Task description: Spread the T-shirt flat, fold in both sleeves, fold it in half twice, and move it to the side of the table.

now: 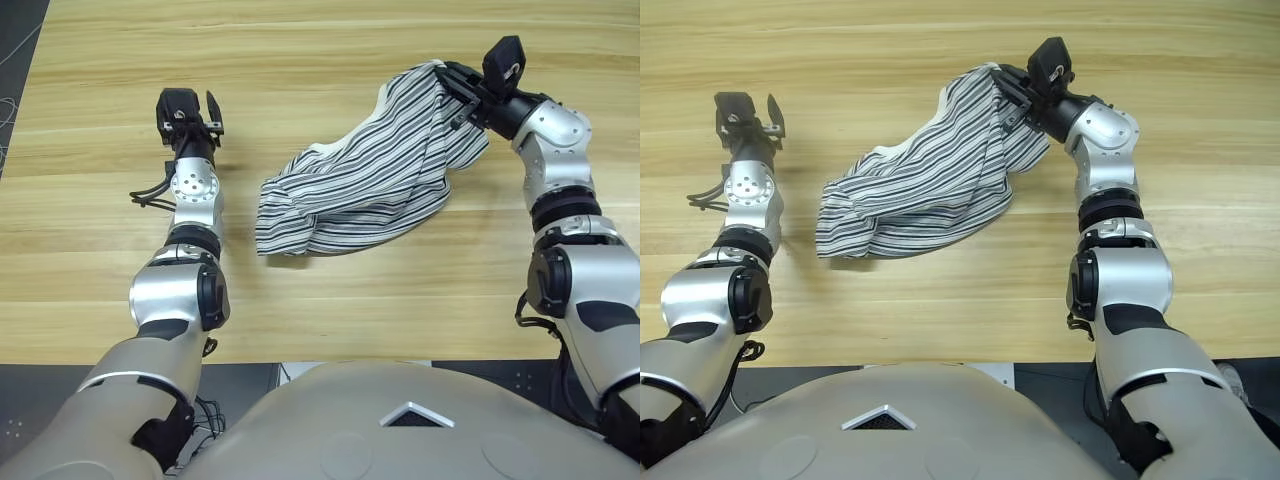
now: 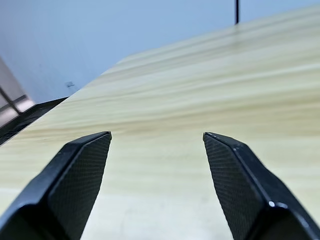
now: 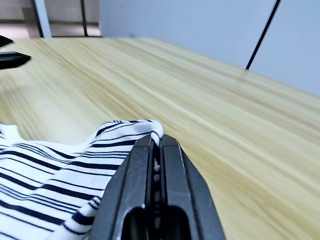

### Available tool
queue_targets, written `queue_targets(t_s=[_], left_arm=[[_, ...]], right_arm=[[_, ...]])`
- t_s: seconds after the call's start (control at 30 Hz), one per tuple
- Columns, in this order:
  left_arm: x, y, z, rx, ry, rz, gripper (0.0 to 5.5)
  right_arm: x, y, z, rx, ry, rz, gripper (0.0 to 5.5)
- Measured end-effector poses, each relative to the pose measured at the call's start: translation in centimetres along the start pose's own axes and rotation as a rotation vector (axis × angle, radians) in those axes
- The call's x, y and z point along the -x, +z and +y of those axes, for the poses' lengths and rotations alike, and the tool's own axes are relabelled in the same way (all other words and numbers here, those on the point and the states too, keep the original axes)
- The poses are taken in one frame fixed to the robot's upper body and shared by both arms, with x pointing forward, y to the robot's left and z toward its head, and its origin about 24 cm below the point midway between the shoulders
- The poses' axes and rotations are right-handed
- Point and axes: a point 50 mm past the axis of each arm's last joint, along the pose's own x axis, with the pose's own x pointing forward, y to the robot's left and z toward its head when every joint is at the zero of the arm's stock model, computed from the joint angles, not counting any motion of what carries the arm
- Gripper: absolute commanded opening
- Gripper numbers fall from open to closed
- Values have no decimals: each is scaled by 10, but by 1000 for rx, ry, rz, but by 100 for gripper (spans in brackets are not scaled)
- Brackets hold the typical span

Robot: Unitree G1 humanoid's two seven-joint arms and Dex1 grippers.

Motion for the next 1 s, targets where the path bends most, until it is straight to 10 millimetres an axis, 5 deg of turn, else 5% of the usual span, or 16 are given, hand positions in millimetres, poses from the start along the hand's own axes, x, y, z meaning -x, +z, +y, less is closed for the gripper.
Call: queue_targets(t_s=[0.2,0.43,0.53,0.73,1.0], left_arm=[[-1,46,0,-2,-310,-299,342],[34,76,8,-27,-812,-357,342],[41,76,8,-29,-893,-303,342],[47,62,4,-59,-995,-173,342],[38,35,-36,-53,-1187,115,342]], right_arm=[[36,-10,9,46,115,51,12],[99,-12,25,-99,318,38,12],[114,-7,15,-127,310,25,12],[132,-28,0,-254,230,60,12],[130,-39,-4,-265,210,84,12]])
